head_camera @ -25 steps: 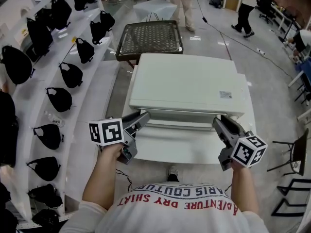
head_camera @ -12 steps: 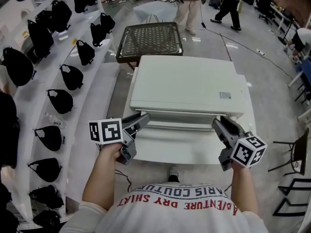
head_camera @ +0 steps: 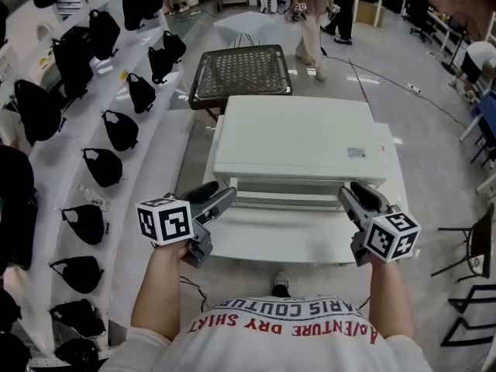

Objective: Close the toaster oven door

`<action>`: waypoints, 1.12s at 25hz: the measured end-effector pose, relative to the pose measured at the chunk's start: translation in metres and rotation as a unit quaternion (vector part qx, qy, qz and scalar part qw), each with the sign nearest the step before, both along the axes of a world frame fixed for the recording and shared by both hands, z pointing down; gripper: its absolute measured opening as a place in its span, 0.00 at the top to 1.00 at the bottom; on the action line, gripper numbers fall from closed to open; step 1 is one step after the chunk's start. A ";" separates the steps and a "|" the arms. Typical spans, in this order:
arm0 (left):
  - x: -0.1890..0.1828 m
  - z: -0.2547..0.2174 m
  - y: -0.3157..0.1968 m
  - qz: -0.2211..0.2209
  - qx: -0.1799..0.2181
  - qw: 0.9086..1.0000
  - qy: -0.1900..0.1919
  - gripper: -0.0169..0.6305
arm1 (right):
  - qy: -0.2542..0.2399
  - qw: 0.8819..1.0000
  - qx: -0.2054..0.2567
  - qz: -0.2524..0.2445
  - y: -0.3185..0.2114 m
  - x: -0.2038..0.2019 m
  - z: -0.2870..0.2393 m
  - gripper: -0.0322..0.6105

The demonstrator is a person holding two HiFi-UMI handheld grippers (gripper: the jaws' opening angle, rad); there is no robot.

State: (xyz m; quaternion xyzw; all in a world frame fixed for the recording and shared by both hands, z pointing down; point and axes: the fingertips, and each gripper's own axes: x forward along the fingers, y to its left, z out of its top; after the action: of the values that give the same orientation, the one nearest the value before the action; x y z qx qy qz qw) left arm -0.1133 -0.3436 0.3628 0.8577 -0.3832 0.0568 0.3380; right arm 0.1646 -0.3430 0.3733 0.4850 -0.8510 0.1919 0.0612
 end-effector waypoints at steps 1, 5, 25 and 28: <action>0.003 -0.005 0.004 0.004 0.020 1.000 -0.011 0.55 | 0.013 1.000 0.008 0.002 0.001 0.000 -0.002 0.71; 0.018 -0.023 0.020 0.021 0.090 0.994 -0.052 0.55 | 0.043 0.998 0.047 0.001 0.011 0.000 -0.022 0.70; 0.069 -0.096 0.179 0.092 0.240 0.966 -0.014 0.90 | -0.044 0.979 0.181 -0.077 0.197 -0.043 -0.112 0.91; 0.074 -0.093 0.204 0.109 0.235 0.966 0.002 0.91 | -0.067 0.979 0.175 -0.080 0.218 -0.048 -0.107 0.91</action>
State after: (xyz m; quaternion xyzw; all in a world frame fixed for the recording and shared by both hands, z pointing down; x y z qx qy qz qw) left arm -0.0393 -0.1395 0.2694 0.9498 -0.2891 -0.0001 0.1197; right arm 0.1165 -0.1251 0.2661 0.4048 -0.9096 0.0664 -0.0666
